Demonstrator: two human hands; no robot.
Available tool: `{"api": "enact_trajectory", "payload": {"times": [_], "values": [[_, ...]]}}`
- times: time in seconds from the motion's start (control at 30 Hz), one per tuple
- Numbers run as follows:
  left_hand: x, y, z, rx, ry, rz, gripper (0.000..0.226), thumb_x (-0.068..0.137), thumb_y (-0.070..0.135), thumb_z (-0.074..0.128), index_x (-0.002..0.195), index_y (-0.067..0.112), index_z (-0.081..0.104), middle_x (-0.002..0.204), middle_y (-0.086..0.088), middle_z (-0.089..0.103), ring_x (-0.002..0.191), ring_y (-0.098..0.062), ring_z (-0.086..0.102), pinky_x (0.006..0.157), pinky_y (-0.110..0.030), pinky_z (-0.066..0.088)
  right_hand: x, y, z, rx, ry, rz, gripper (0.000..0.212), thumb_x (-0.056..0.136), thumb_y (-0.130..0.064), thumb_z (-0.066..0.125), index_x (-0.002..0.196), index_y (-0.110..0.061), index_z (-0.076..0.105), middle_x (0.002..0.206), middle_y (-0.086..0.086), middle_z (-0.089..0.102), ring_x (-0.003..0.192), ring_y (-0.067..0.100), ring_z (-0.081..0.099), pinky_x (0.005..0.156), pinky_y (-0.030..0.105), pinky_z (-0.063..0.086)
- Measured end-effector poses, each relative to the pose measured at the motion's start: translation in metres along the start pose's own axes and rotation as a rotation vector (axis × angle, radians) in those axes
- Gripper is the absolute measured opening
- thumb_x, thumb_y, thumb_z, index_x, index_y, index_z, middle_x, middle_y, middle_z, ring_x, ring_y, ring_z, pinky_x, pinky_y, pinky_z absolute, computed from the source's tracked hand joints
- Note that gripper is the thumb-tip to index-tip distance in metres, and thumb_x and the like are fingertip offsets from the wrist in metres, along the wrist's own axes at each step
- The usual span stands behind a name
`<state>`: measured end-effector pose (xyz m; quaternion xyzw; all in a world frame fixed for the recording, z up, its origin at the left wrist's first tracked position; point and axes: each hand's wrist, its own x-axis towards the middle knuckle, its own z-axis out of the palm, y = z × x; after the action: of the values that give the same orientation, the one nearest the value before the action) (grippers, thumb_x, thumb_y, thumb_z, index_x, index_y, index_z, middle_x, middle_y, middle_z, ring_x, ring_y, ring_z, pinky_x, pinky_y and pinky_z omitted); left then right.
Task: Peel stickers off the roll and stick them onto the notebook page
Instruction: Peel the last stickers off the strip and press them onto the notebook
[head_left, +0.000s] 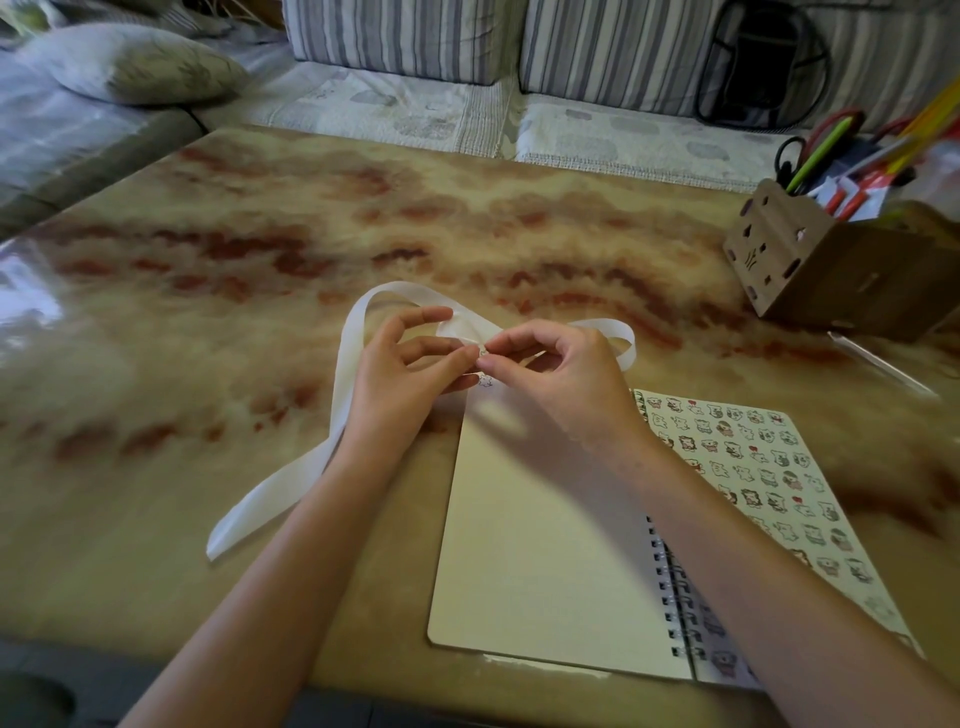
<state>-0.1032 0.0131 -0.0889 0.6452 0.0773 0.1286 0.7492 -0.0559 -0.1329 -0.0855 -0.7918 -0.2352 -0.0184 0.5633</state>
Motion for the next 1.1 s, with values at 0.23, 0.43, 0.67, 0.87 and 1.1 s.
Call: {"api": "enact_trajectory", "payload": {"times": [0.23, 0.43, 0.67, 0.87, 1.1], "values": [[0.0004, -0.0009, -0.0005, 0.034, 0.012, 0.014, 0.041, 0.079, 0.007, 0.074, 0.117, 0.011, 0.057, 0.086, -0.010, 0.071, 0.079, -0.018, 0.072, 0.076, -0.027, 0.057, -0.0017, -0.0003, 0.0001, -0.084, -0.002, -0.033, 0.007, 0.079, -0.017, 0.076, 0.085, -0.019, 0.073, 0.072, -0.013, 0.068, 0.058, -0.003, 0.056, 0.057, 0.019, 0.044], [-0.0038, 0.0035, 0.0023, 0.119, 0.004, 0.065, 0.040, 0.080, 0.006, 0.073, 0.116, 0.011, 0.057, 0.088, -0.010, 0.070, 0.069, -0.006, 0.070, 0.063, -0.009, 0.049, -0.0011, 0.0038, 0.0006, -0.101, 0.044, -0.010, 0.005, 0.078, -0.023, 0.076, 0.080, -0.023, 0.072, 0.075, -0.009, 0.072, 0.069, 0.008, 0.068, 0.067, 0.038, 0.056], [-0.0012, 0.0029, 0.0015, 0.098, 0.025, 0.050, 0.041, 0.079, 0.005, 0.073, 0.116, 0.011, 0.057, 0.087, -0.010, 0.069, 0.069, -0.008, 0.071, 0.066, -0.013, 0.052, -0.0028, 0.0043, 0.0030, -0.135, 0.084, -0.023, 0.009, 0.077, -0.022, 0.078, 0.081, -0.020, 0.069, 0.076, -0.011, 0.070, 0.070, 0.006, 0.066, 0.065, 0.031, 0.053], [-0.0042, 0.0052, 0.0034, 0.099, -0.002, 0.052, 0.039, 0.081, 0.003, 0.071, 0.116, 0.010, 0.057, 0.081, -0.004, 0.069, 0.065, -0.003, 0.069, 0.061, -0.009, 0.048, -0.0029, -0.0001, 0.0006, -0.139, 0.065, -0.037, 0.008, 0.079, -0.021, 0.076, 0.077, -0.022, 0.069, 0.072, -0.009, 0.071, 0.066, 0.002, 0.066, 0.062, 0.025, 0.050], [-0.0026, 0.0023, 0.0008, 0.100, 0.011, 0.056, 0.040, 0.079, 0.005, 0.073, 0.116, 0.011, 0.057, 0.086, -0.010, 0.069, 0.070, -0.007, 0.070, 0.071, -0.017, 0.054, -0.0033, 0.0022, 0.0039, -0.171, 0.081, -0.039, 0.005, 0.079, -0.020, 0.076, 0.081, -0.019, 0.071, 0.075, -0.011, 0.071, 0.067, 0.003, 0.065, 0.063, 0.025, 0.051]]}}
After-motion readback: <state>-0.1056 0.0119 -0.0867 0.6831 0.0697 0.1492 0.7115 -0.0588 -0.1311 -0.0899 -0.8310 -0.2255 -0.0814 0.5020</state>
